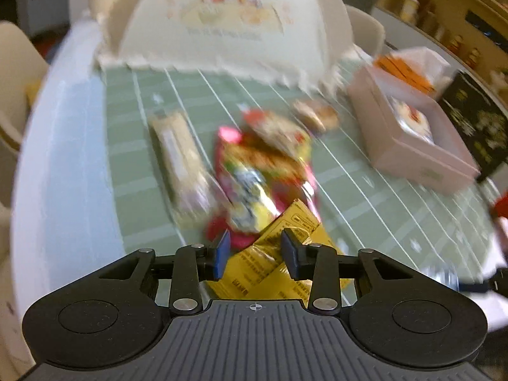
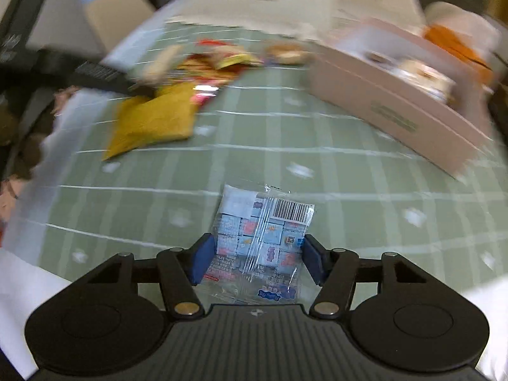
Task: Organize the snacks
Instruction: 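Grasp the blue Peppa Pig candy packet with right while left reaches the yellow chip bag, then close left tool on the yellow chip bag and lift it while right holds the candy packet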
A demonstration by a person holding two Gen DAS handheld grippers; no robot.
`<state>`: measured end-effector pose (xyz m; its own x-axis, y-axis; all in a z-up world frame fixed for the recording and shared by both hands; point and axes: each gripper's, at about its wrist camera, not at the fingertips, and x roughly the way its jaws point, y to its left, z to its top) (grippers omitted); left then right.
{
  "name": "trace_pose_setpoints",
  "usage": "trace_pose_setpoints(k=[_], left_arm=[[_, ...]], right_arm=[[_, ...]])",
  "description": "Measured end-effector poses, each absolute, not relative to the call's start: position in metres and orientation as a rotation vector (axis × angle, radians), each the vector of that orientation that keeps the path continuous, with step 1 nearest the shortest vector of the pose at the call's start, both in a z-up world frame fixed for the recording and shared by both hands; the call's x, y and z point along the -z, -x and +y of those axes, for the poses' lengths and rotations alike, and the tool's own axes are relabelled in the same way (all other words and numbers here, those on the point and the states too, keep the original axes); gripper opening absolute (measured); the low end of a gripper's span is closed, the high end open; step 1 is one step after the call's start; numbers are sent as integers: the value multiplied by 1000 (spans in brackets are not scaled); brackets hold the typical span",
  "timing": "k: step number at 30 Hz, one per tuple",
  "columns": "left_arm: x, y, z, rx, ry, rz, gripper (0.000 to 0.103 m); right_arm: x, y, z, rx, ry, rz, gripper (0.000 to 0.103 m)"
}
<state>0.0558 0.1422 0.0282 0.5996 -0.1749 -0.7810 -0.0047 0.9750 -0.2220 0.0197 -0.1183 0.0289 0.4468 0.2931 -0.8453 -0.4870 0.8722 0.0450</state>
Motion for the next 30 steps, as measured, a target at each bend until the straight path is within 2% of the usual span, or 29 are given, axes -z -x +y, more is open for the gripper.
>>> trace_pose_setpoints(k=[2, 6, 9, 12, 17, 24, 30], left_arm=[[-24, -45, 132, 153, 202, 959, 40], [-25, -25, 117, 220, 181, 979, 40], [-39, -15, 115, 218, 166, 946, 40], [-51, -7, 113, 238, 126, 953, 40], [-41, 3, 87, 311, -36, 1041, 41], [-45, 12, 58, 394, -114, 1054, 41], [-47, 20, 21, 446, -409, 1003, 42]], right_arm=[[-27, -22, -138, -417, 205, 989, 62], [-23, -29, -165, -332, 109, 1007, 77], [-17, -32, -172, -307, 44, 1008, 83], [-15, -25, -166, -304, 94, 987, 90], [-12, -16, -159, -307, 122, 942, 95], [-7, -14, -159, -303, 124, 908, 102], [-3, -9, -161, -306, 117, 867, 103]])
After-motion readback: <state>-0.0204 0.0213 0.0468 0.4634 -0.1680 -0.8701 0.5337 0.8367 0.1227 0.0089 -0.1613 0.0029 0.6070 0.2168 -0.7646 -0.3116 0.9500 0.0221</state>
